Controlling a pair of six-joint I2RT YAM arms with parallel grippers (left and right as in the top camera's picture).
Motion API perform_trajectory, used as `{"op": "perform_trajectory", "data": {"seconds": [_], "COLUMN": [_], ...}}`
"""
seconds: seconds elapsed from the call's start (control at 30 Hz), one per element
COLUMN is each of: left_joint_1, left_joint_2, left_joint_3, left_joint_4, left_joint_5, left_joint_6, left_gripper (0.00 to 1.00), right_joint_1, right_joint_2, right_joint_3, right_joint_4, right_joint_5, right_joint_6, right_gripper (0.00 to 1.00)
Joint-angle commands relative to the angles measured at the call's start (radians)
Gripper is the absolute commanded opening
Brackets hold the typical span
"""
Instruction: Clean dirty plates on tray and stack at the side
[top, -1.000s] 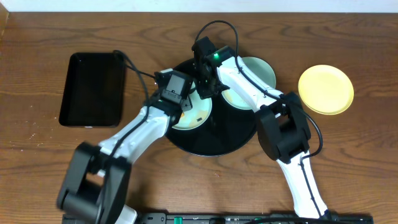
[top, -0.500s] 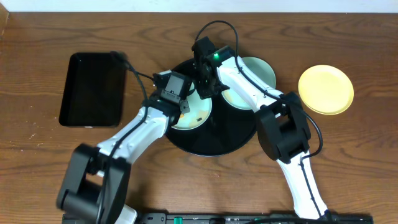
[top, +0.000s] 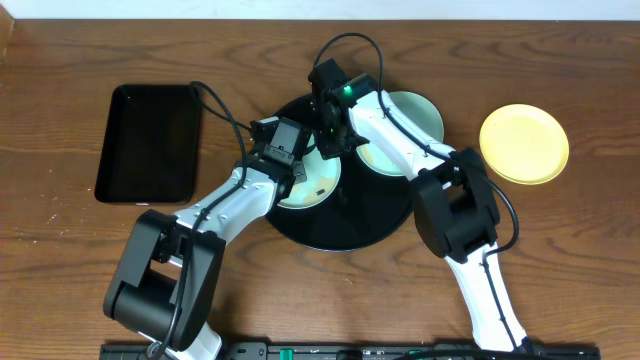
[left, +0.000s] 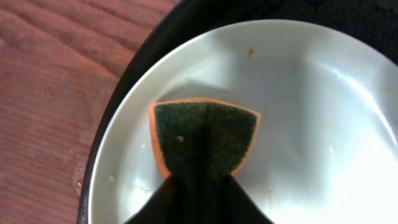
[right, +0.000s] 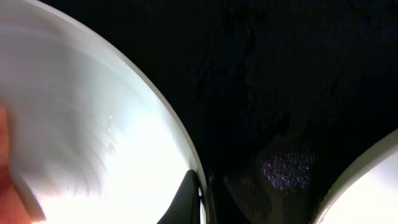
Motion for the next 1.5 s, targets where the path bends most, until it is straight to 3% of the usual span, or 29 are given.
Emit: {"op": "perform_trajectory", "data": {"seconds": [0.0, 0.43, 1.0, 1.07, 1.13, 1.33, 1.47], "left_joint_1": [0.005, 0.005, 0.005, 0.007, 0.011, 0.012, 0.011], "left_joint_2": [0.005, -0.160, 0.045, 0.046, 0.046, 0.033, -0.018], "left_joint_3": [-0.011, -0.010, -0.011, -0.011, -0.011, -0.011, -0.010], "left_joint_4": [-0.002, 0.009, 0.063, 0.058, 0.034, -0.126, -0.148], "left_joint_5": [-0.007, 0.037, 0.093, 0.083, 0.018, -0.340, -0.379], "left_joint_6": [0.007, 0.007, -0.010, 0.053, 0.109, 0.113, 0.113], "left_gripper": [0.08, 0.08, 0.07, 0.08, 0.07, 0.07, 0.08], "right_joint_1": [0.025, 0.025, 0.025, 0.025, 0.025, 0.025, 0.025], "right_joint_2": [0.023, 0.023, 0.023, 0.023, 0.023, 0.023, 0.023], "right_joint_3": [-0.027, -0.027, -0.027, -0.027, -0.027, -0.027, -0.027], "right_joint_4": [-0.015, -0.013, -0.016, -0.015, -0.016, -0.020, -0.016], "right_joint_5": [0.005, 0.005, 0.005, 0.005, 0.005, 0.020, 0.020], "right_joint_6": [0.019, 0.019, 0.019, 0.019, 0.019, 0.019, 0.019], "right_gripper": [0.02, 0.02, 0.02, 0.02, 0.02, 0.02, 0.01]}}
